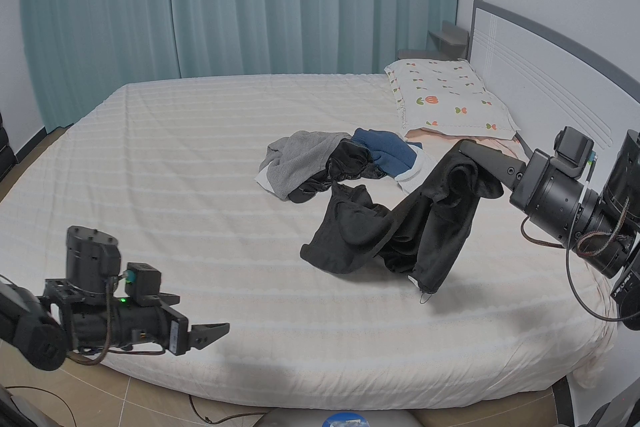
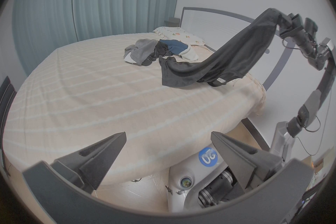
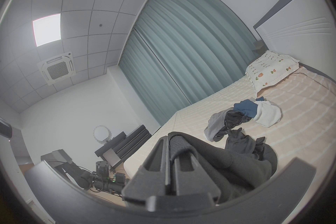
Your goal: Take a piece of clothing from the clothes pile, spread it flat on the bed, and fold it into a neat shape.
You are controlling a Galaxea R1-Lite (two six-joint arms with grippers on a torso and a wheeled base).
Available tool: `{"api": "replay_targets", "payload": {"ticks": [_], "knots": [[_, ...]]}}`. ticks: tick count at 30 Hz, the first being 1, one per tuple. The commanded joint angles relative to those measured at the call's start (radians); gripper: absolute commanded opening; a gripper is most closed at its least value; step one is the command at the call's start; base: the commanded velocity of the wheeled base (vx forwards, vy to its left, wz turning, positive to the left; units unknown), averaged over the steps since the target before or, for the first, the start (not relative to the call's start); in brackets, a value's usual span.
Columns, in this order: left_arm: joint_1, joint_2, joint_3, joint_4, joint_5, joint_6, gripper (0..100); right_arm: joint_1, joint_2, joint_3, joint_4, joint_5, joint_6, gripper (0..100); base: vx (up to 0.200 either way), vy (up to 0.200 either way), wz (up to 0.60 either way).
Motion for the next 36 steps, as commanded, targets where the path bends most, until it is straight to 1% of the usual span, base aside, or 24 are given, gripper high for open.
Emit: {"api": "replay_targets", "payload": {"ticks": [1, 3, 7, 12, 13, 17, 21, 23, 26, 31, 36], "knots": [[-0.124, 0.33, -0.11, -0.145, 0.085, -0.067, 100, -0.005, 0.058, -0.01, -0.001, 0.0, 0.0, 0, 0.0, 0.0, 0.0], [-0.15, 0.398, -0.169, -0.158, 0.098, -0.088, 100, -0.005, 0.063, -0.019, -0.001, 0.0, 0.0, 0, 0.0, 0.0, 0.0], [-0.179, 0.518, -0.273, -0.205, 0.112, -0.09, 100, -0.003, 0.058, -0.05, -0.001, -0.004, 0.002, 0, 0.0, 0.0, 0.0], [-0.214, 0.659, -0.417, -0.254, 0.196, -0.093, 100, 0.005, 0.049, -0.053, -0.001, -0.026, 0.002, 0, 0.0, 0.0, 0.0], [-0.214, 0.665, -0.423, -0.256, 0.198, -0.093, 100, 0.005, 0.047, -0.053, -0.001, -0.026, 0.002, 0, 0.0, 0.0, 0.0], [-0.239, 0.772, -0.523, -0.288, 0.204, -0.084, 100, 0.006, 0.046, -0.073, -0.001, -0.036, 0.002, 0, 0.0, 0.0, 0.0], [-0.251, 0.826, -0.584, -0.323, 0.206, -0.082, 100, 0.008, 0.044, -0.074, -0.004, -0.069, 0.002, 0, 0.0, 0.0, 0.0], [-0.252, 0.837, -0.604, -0.333, 0.207, -0.082, 100, 0.011, 0.043, -0.074, -0.004, -0.07, 0.002, 0, 0.0, 0.0, 0.0], [-0.257, 0.861, -0.649, -0.343, 0.232, -0.078, 100, 0.011, 0.032, -0.077, -0.003, -0.07, 0.0, 0, 0.0, 0.0, 0.0], [-0.257, 0.899, -0.712, -0.372, 0.241, -0.028, 100, 0.011, 0.027, -0.086, -0.001, -0.07, 0.002, 0, 0.0, 0.0, 0.0], [-0.252, 0.927, -0.771, -0.383, 0.253, -0.022, 100, 0.011, 0.026, -0.09, -0.003, -0.07, 0.0, 0, 0.0, 0.0, 0.0]]}}
